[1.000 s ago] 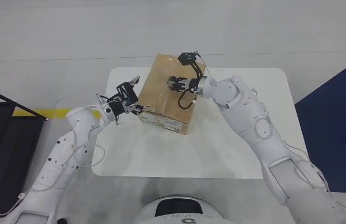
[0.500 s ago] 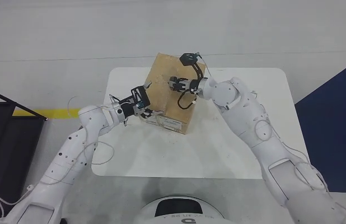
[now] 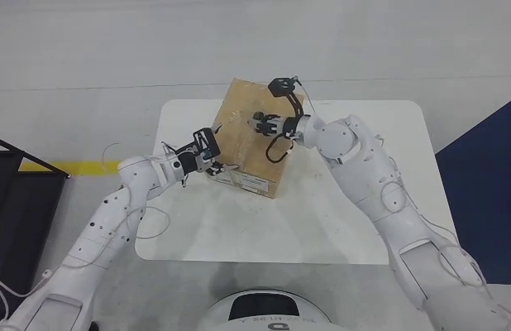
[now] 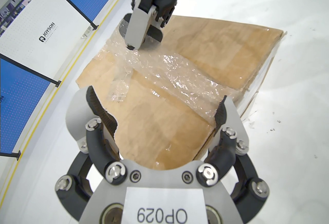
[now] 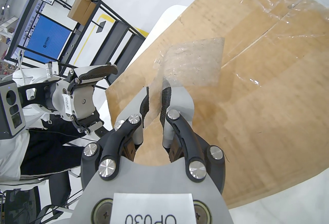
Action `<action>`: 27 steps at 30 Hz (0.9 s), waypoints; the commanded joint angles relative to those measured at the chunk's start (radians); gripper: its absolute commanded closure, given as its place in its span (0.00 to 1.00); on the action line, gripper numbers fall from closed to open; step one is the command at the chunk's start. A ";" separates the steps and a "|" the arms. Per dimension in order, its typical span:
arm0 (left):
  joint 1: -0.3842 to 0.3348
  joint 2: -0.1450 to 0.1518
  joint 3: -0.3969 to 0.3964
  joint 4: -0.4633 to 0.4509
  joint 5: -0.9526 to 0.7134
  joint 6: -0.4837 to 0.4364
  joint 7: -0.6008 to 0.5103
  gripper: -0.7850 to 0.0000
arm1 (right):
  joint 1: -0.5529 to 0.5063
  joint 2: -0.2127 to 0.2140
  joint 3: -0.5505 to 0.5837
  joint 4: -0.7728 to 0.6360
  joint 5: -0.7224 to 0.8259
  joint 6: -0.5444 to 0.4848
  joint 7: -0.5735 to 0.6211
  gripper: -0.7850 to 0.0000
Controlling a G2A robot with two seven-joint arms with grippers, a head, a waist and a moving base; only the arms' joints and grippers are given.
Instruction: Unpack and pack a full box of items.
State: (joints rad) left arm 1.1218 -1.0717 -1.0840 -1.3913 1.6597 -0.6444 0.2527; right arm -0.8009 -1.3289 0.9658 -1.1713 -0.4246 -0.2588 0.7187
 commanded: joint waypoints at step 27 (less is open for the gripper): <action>0.081 -0.002 -0.025 -0.078 -0.097 0.061 -0.048 0.00 | -0.004 0.039 0.173 -0.168 0.044 0.120 0.030 0.00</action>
State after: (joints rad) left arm 1.2013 -1.0734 -1.1086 -1.4644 1.5632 -0.5846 0.2063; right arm -0.7904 -1.2934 1.1314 -1.3122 -0.3828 -0.1366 0.7364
